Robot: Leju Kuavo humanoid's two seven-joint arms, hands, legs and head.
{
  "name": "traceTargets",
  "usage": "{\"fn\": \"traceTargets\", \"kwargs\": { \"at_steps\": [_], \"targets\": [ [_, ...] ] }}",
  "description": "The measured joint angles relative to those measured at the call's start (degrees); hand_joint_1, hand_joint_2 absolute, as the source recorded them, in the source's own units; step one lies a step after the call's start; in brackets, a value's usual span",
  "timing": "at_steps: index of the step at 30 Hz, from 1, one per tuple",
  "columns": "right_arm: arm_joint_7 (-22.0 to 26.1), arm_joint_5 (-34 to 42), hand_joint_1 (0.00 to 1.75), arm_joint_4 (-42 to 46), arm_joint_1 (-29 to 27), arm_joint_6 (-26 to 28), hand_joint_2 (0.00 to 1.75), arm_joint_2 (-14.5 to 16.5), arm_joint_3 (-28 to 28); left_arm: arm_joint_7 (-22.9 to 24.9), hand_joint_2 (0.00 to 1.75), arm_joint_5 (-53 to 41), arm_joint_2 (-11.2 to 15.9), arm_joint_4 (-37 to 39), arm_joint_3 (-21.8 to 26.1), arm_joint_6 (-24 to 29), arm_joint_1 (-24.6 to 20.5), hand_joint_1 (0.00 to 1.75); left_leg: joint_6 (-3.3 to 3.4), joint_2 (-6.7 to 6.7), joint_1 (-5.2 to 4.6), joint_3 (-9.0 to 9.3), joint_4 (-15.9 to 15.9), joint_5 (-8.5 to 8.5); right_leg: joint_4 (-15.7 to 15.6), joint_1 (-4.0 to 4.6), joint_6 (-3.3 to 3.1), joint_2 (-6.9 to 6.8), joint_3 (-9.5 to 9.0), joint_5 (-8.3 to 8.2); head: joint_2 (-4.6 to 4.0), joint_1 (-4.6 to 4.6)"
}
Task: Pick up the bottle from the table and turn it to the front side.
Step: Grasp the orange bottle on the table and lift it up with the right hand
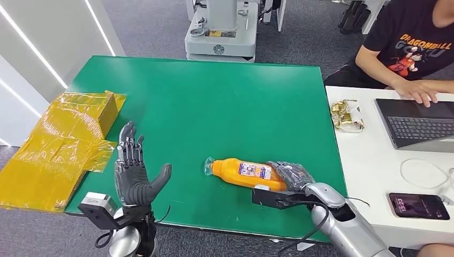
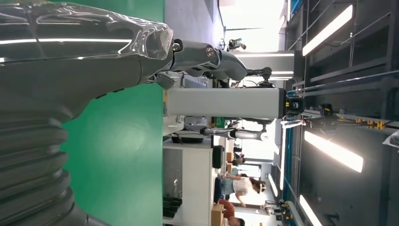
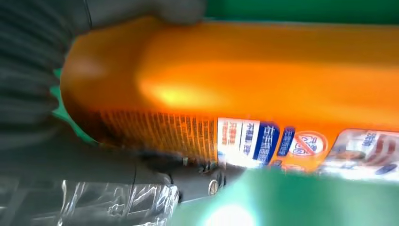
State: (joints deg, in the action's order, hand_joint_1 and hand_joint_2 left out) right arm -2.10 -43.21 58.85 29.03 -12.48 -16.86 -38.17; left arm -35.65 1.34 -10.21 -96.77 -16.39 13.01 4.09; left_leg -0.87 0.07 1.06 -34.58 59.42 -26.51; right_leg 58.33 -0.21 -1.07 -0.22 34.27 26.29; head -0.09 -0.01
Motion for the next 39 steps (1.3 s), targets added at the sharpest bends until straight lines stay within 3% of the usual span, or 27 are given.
{"fn": "traceTargets", "kwargs": {
  "at_steps": [12, 18, 24, 30, 33, 39],
  "targets": [
    [-0.74, -5.02, 1.75, 5.05, -5.96, 5.57, 1.75, 1.07, 3.36, 0.28, 1.75, -0.05, -0.03, 0.33, -0.70, -0.98, -0.26, 0.00, 0.02, -0.01, 0.00, -0.05, -0.01, -0.03, -0.01, 0.00, 0.02, -0.01, 0.01, 0.02, 0.00, 0.00],
    [0.30, -6.98, 1.75, 10.22, -10.57, 15.61, 1.75, 4.08, 7.12, 0.26, 1.75, -0.38, -0.09, 0.33, -0.70, -1.05, -0.17, 0.00, 0.02, -0.01, 0.01, -0.04, -0.02, -0.03, 0.00, 0.01, 0.02, -0.01, 0.03, 0.03, 0.00, 0.00],
    [8.07, -4.54, 1.75, 16.21, -14.99, 30.85, 1.75, 8.74, 10.50, 0.23, 1.75, 2.72, -0.39, 0.63, -0.75, -1.48, -0.54, 0.00, 0.02, 0.01, 0.01, -0.04, -0.03, -0.03, 0.00, 0.01, 0.02, 0.01, 0.05, 0.05, 0.00, 0.00],
    [17.31, -1.51, 1.75, 18.02, -17.51, 40.13, 1.75, 11.88, 11.18, 0.96, 1.75, 2.44, -0.71, 2.75, -0.84, 0.62, -2.79, 0.00, 0.02, 0.00, 0.00, -0.04, -0.02, -0.02, 0.00, 0.01, 0.02, 0.00, 0.03, 0.05, 0.00, 0.01],
    [19.90, -0.51, 1.75, 18.47, -18.58, 43.00, 1.75, 13.05, 11.20, 0.96, 1.75, 1.77, -0.64, 4.14, -1.02, 1.35, -3.77, 0.00, 0.02, 0.01, 0.00, -0.03, -0.02, -0.02, 0.00, 0.01, 0.02, 0.01, 0.03, 0.05, 0.00, -0.01],
    [21.69, 1.04, 1.75, 18.67, -19.44, 43.18, 1.75, 14.06, 11.19, 0.91, 1.75, 2.48, -0.44, 5.75, -1.08, 1.87, -4.52, 0.00, 0.02, 0.02, 0.00, -0.04, -0.02, -0.03, 0.00, 0.00, 0.02, 0.02, 0.04, 0.05, 0.00, -0.01]
  ]
}}
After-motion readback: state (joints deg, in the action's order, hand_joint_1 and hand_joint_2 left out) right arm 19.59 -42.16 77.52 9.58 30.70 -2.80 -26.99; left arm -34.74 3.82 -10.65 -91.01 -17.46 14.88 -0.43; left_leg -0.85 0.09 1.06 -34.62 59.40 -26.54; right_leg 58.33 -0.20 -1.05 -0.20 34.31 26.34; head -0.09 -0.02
